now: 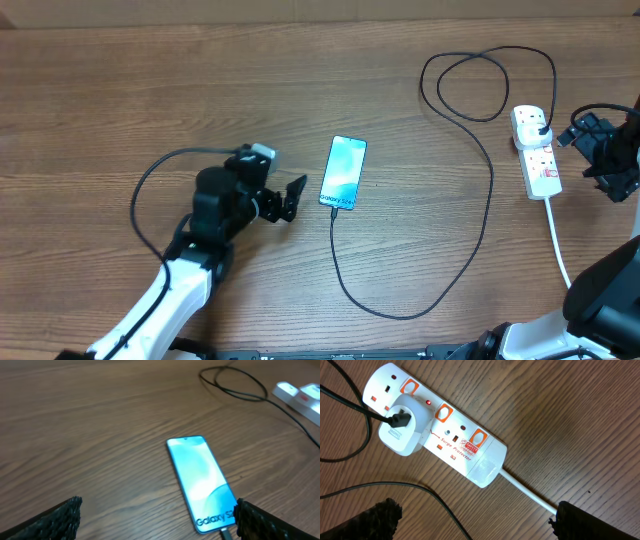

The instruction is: Plug charger to phone and switch on socket

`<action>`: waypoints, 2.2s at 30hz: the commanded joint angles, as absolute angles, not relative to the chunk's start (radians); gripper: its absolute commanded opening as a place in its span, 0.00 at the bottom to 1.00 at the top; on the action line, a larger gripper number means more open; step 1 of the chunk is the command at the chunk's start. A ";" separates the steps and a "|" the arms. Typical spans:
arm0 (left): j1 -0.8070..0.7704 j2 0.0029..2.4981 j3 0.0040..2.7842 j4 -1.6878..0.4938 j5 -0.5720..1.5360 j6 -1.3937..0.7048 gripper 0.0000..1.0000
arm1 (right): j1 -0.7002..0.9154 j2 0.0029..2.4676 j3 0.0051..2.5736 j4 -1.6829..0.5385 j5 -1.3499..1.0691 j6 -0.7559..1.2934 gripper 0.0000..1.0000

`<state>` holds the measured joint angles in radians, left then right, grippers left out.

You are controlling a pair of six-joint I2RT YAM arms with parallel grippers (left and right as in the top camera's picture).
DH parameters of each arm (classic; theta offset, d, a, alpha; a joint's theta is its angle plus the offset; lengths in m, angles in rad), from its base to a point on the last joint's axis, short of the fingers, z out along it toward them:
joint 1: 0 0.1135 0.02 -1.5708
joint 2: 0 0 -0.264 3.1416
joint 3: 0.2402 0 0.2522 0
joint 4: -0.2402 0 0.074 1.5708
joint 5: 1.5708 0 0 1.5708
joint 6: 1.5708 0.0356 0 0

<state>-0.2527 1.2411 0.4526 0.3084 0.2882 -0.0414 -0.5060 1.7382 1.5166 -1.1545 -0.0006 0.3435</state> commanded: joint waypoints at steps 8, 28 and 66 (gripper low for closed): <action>-0.168 1.122 0.326 0.349 0.334 -0.128 1.00 | -0.506 1.736 1.535 -1.154 0.005 0.343 1.00; -0.123 0.896 0.039 0.434 0.324 -0.128 1.00 | -0.506 1.736 1.533 -1.147 0.005 0.343 1.00; -0.124 0.003 0.005 -0.072 0.100 -0.055 1.00 | -0.506 1.736 1.533 -1.146 0.006 0.343 1.00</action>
<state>-0.1299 0.0208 0.0082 -0.0635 0.1360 -0.0994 -0.5060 1.7382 1.5166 -1.1481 0.0002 0.3431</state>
